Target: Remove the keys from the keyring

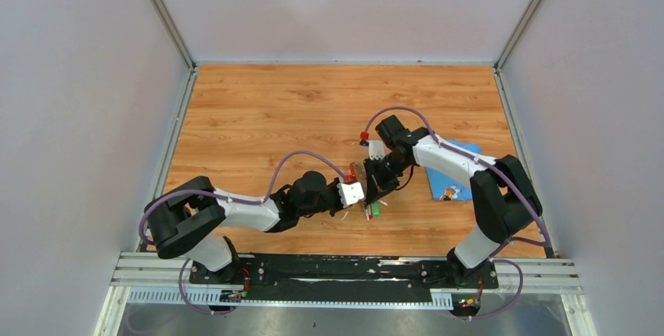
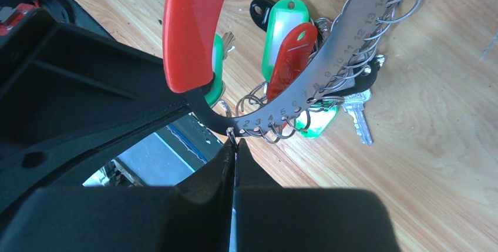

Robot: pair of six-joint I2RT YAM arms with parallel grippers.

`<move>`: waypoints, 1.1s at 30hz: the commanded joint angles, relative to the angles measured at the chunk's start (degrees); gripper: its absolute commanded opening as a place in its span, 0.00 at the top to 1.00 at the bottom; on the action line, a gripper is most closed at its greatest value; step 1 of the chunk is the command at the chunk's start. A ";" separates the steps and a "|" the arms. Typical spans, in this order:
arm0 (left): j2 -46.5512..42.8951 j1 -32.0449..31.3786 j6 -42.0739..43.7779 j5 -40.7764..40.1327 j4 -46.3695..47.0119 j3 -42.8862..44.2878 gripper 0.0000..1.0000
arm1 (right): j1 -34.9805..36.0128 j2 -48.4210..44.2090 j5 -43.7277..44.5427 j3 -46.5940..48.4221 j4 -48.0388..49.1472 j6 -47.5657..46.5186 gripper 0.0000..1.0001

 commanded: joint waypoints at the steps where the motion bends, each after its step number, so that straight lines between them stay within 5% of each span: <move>1: -0.47 -1.23 1.73 -0.02 2.46 1.43 1.00 | 1.65 2.12 2.81 2.09 -3.93 -2.34 0.99; 21: 3.39 -4.51 0.45 1.91 2.42 2.62 1.00 | 3.11 3.40 7.99 5.16 -5.54 -4.17 0.99; 33: 7.25 -4.42 -2.77 3.29 2.48 4.81 1.00 | 3.00 -0.42 9.45 1.53 -2.06 -0.83 0.74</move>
